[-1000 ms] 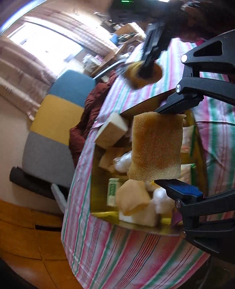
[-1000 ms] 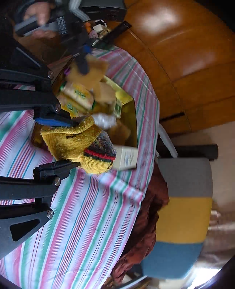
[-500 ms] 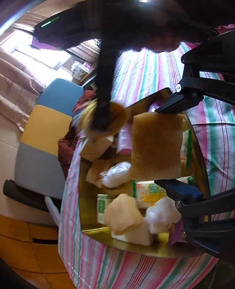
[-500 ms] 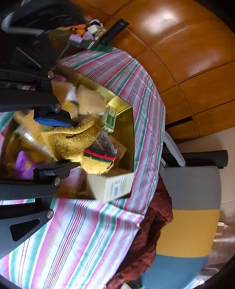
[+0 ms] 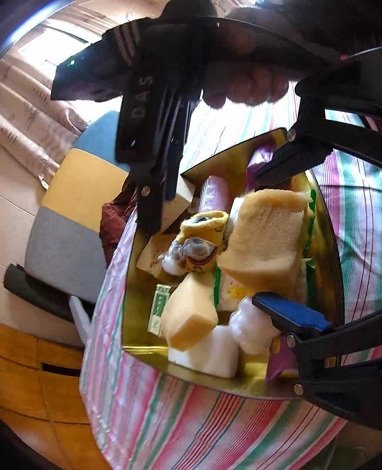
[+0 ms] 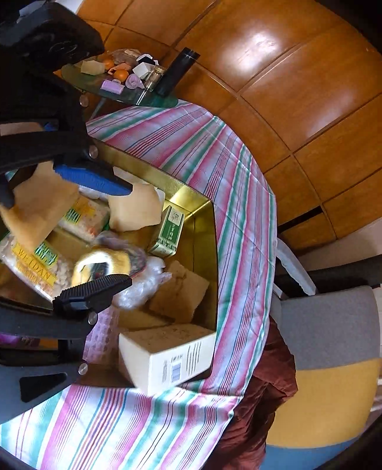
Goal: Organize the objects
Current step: 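Carry the sponge and hat over the tray and open both tools to drop them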
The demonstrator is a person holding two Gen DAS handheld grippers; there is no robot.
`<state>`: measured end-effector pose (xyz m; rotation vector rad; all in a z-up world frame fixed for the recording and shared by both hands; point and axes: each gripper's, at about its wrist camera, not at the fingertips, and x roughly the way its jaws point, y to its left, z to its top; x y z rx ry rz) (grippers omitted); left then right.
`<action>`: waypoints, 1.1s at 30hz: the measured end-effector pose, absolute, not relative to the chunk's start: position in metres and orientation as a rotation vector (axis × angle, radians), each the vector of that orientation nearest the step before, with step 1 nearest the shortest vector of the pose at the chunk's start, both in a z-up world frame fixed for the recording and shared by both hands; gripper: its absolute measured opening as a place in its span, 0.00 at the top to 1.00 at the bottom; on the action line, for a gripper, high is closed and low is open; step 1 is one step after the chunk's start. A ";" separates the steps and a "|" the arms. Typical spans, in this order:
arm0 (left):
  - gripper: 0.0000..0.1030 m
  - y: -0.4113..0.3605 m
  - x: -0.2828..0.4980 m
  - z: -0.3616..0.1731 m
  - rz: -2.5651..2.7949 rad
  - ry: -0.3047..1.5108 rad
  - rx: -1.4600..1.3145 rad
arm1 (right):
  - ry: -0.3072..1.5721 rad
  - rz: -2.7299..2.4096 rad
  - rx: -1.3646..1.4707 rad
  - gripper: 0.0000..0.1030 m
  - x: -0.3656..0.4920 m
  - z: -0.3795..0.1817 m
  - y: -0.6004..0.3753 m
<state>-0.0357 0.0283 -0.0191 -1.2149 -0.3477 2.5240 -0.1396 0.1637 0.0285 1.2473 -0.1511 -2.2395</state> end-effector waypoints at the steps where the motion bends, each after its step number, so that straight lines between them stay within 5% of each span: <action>1: 0.26 0.032 -0.037 -0.020 2.546 -0.297 -1.225 | -0.145 -2.253 1.244 0.45 -0.137 0.029 0.167; 6: 0.27 0.039 -0.039 -0.020 2.565 -0.248 -1.225 | -0.140 -2.324 1.236 0.44 -0.122 0.031 0.188; 17: 0.26 0.036 -0.017 0.025 2.748 -0.160 -1.107 | -0.029 -2.559 1.168 0.12 -0.069 0.040 0.220; 33: 0.26 0.049 0.022 0.059 3.079 0.042 -1.039 | -0.019 -2.671 1.173 0.10 -0.006 0.016 0.240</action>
